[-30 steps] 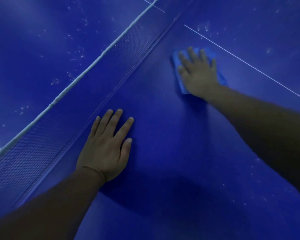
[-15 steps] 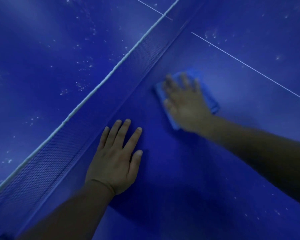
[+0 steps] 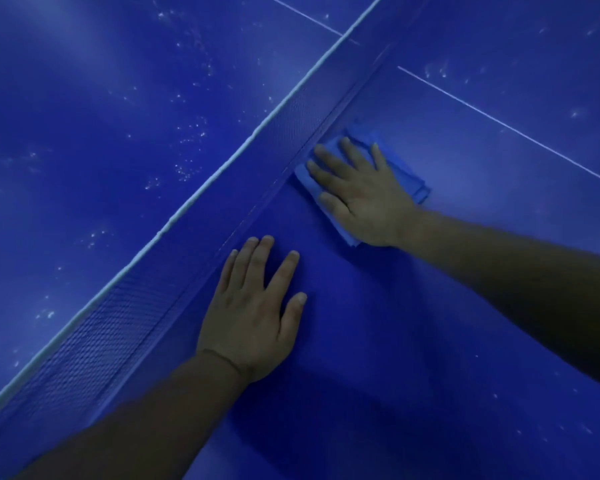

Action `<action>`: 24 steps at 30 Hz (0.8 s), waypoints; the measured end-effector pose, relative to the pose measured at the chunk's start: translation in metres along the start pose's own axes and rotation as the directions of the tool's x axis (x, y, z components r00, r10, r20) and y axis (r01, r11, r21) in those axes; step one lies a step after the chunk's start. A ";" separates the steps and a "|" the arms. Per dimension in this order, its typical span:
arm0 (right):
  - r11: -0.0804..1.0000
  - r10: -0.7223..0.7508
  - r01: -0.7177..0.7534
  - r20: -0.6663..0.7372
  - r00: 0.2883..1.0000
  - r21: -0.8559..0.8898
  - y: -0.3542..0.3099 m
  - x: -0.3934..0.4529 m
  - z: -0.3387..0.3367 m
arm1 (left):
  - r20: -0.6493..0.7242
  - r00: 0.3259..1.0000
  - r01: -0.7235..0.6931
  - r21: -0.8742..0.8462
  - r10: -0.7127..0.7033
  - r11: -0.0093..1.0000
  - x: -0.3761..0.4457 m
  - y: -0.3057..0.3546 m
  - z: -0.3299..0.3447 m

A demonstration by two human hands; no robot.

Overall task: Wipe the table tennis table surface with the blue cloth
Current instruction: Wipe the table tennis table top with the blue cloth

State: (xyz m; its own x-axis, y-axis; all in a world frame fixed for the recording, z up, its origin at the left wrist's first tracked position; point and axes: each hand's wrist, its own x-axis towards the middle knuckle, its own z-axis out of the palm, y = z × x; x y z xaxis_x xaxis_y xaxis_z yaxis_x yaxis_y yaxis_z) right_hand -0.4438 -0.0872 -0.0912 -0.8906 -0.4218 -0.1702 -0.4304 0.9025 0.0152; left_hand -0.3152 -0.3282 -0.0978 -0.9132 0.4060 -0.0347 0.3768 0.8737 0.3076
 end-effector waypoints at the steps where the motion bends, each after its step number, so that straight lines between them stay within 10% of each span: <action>1: 0.999 0.035 -0.035 0.032 0.999 0.011 0.008 0.003 -0.002 | -0.025 1.000 0.017 -0.018 -0.018 1.000 0.006 0.003 -0.002; 6: 0.857 0.513 -0.510 -0.028 0.858 0.071 0.093 0.035 -0.024 | -0.055 0.998 -0.037 -0.070 0.033 0.997 0.072 0.015 -0.011; 12: 0.991 0.080 -0.072 -0.062 0.995 0.111 0.037 0.021 0.004 | 0.065 0.987 -0.146 -0.026 0.148 0.989 0.093 0.013 0.004; 17: 0.841 0.530 -0.514 -0.066 0.845 0.170 0.121 0.081 -0.014 | 0.084 0.988 -0.126 -0.026 0.128 0.992 0.094 0.013 0.004; 24: 0.959 0.263 -0.242 -0.147 0.953 0.148 0.060 0.048 0.001 | 0.084 0.986 -0.148 0.040 0.144 0.988 0.099 0.012 0.004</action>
State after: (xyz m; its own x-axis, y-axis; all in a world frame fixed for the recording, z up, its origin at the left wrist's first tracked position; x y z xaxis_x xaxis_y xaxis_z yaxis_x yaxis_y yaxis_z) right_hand -0.5125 -0.0533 -0.0994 -0.9841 -0.1772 -0.0131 -0.1754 0.9804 -0.0895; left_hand -0.4003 -0.2761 -0.1012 -0.8328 0.5491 -0.0701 0.5138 0.8139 0.2714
